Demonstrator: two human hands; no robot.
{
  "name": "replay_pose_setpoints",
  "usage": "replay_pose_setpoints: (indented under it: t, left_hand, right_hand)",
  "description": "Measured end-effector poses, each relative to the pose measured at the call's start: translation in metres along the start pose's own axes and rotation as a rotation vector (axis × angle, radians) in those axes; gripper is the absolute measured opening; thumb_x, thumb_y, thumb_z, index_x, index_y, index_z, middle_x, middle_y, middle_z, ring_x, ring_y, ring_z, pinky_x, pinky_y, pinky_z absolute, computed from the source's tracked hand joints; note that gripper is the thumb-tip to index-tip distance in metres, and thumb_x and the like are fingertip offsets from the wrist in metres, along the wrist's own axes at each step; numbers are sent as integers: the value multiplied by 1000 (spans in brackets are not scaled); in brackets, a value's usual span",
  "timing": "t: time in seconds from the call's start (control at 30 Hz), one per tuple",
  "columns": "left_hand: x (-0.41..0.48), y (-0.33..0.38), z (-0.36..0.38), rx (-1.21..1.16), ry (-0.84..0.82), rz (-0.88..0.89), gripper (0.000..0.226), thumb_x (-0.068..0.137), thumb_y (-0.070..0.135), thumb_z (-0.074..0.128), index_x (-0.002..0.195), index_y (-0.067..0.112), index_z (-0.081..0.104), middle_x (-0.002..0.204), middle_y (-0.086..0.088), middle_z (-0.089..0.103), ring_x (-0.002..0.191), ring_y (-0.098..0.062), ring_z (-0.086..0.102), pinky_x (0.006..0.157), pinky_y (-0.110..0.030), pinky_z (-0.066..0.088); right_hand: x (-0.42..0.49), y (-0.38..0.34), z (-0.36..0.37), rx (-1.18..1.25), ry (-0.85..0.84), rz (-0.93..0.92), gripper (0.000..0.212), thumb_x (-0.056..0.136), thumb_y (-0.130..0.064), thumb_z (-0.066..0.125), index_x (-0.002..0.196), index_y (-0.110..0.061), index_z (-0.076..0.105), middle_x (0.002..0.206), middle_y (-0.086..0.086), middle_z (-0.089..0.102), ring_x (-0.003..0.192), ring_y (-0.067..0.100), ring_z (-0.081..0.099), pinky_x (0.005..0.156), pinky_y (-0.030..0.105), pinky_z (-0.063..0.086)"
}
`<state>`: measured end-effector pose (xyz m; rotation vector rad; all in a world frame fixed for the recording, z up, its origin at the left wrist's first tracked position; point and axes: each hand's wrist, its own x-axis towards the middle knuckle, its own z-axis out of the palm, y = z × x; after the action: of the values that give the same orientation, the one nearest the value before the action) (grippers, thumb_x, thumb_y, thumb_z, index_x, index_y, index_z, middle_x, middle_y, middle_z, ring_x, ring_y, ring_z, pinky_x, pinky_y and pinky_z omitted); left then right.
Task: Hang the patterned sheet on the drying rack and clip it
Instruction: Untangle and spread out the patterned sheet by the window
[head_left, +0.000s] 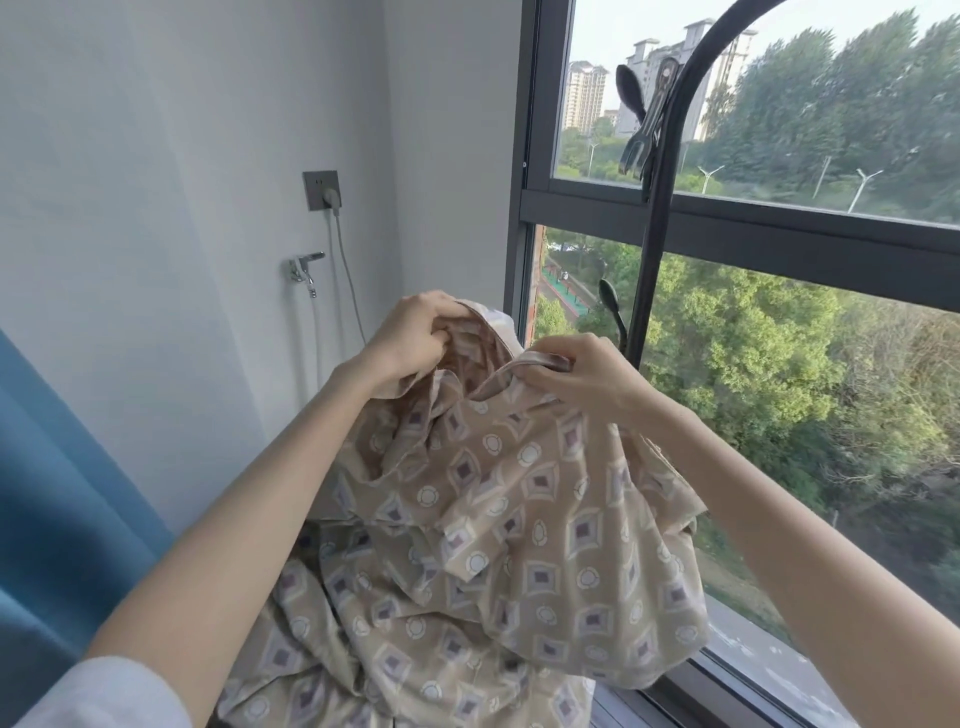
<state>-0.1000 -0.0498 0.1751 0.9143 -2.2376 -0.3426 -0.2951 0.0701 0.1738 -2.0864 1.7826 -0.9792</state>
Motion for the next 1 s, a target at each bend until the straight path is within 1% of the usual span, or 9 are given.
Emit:
replay_pose_setpoints:
  t: [0.1,0.17,0.23,0.37,0.5,0.57,0.67,0.83,1.0]
  left_hand:
    - [-7,16,2,-133,-103,-36,47,81,-11,41,107,14,71,123,2,55,121,-19,48,101,-11,32]
    - [-16,18,7,47,-144,-50,36,84,12,49,107,29,70,139,4,39,134,-21,26,114,-34,19]
    - [-29,18,12,311,-96,21,29,85,22,52,106,33,70,144,2,29,134,-21,15,111,-46,12]
    - [-45,9,27,297,-6,235,22,91,16,55,108,16,68,110,1,55,105,-15,43,90,-30,27]
    - [-53,-7,32,-14,-150,15,16,91,10,54,100,12,67,97,5,62,89,-9,56,72,-6,34]
    - [-57,-18,35,26,-225,-74,15,90,13,54,91,17,68,82,9,64,82,-11,59,67,-10,39]
    - [-57,-33,38,194,-272,-130,18,91,25,52,79,27,66,77,6,67,83,-20,62,69,-33,48]
    - [-50,-42,25,418,29,-107,26,95,31,47,108,33,69,114,2,68,110,-25,58,89,-38,43]
    - [-33,-22,-16,381,373,-5,24,94,19,49,104,20,70,93,-6,71,92,-27,57,84,-36,42]
  right_hand:
    - [2,0,5,-86,76,15,15,94,-34,53,95,-28,67,73,-11,64,64,15,57,54,30,42]
    - [2,3,7,-92,156,21,16,95,-30,51,101,-31,65,78,-11,63,68,14,57,55,30,44]
    - [2,6,8,-54,197,18,18,95,-27,50,104,-30,65,84,-11,64,75,15,60,60,33,49]
    - [0,7,14,26,207,-18,20,94,-20,50,105,-26,65,86,-8,65,78,18,61,64,37,50]
    - [-5,6,20,155,204,-78,23,92,-10,49,102,-24,65,87,-10,65,80,14,61,69,38,51]
    - [-8,6,22,184,186,-100,23,93,-9,49,101,-24,65,88,-12,66,81,12,61,70,36,51]
    - [-12,9,24,173,182,-116,23,92,-9,50,104,-22,66,91,-9,68,82,13,63,71,39,52]
    - [-17,24,21,53,296,-49,25,92,-14,52,107,-29,65,82,-9,67,69,19,61,54,35,46]
    - [-13,23,22,-306,209,157,11,96,-17,43,93,-20,54,77,2,61,71,29,59,45,25,30]
